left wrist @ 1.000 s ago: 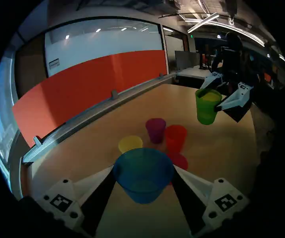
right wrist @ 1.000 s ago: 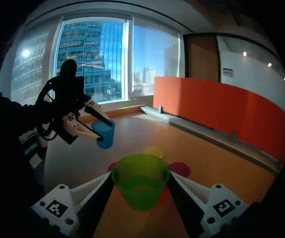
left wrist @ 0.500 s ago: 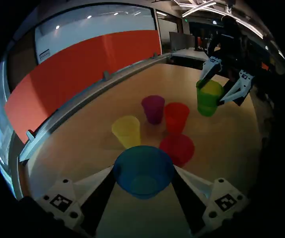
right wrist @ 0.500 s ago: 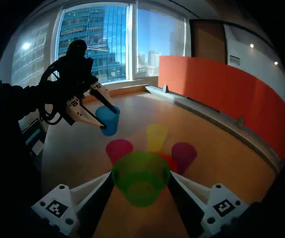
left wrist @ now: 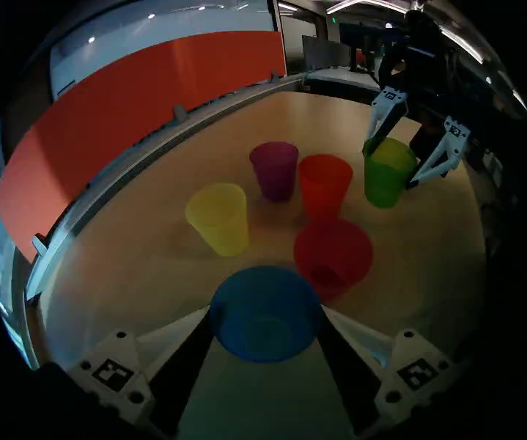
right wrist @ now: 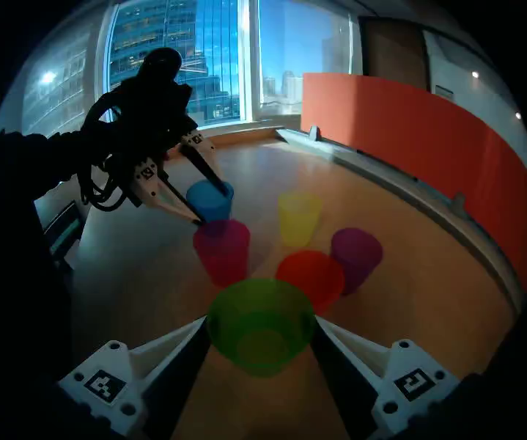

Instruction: Pour water

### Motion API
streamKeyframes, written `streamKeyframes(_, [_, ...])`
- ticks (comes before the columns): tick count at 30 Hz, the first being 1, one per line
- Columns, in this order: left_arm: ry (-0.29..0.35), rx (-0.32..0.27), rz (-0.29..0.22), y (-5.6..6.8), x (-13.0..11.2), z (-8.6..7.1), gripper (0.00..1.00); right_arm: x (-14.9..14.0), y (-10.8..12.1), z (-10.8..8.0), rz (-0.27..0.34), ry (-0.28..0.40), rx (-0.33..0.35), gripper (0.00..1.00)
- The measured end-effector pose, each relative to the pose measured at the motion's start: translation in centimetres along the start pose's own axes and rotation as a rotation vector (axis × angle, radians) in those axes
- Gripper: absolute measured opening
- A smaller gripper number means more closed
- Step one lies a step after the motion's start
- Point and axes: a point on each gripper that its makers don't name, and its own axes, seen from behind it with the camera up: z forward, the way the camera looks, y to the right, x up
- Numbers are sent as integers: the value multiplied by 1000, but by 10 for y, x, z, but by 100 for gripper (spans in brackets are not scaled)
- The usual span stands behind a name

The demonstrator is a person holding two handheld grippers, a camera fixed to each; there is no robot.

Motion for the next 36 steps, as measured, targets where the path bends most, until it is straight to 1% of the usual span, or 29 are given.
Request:
streamKeyframes(5, [-13, -13, -2, 2, -7, 9, 90, -10, -1, 8, -2, -25, 7, 92])
streamKeyframes(11, [-15, -25, -17, 3, -13, 14, 90, -15, -1, 15, 4, -37, 12, 92])
streamKeyframes(17, [-12, -34, -33, 4, -17, 16, 90, -16, 0, 17, 10, -39, 9, 92])
streamKeyframes(27, [-17, -49, -35, 8, -25, 15, 90, -24, 2, 23, 21, -51, 4, 92])
streamKeyframes(36, [-40, -72, -53, 16, -32, 15, 96, -29, 1, 26, 37, -47, 3, 92])
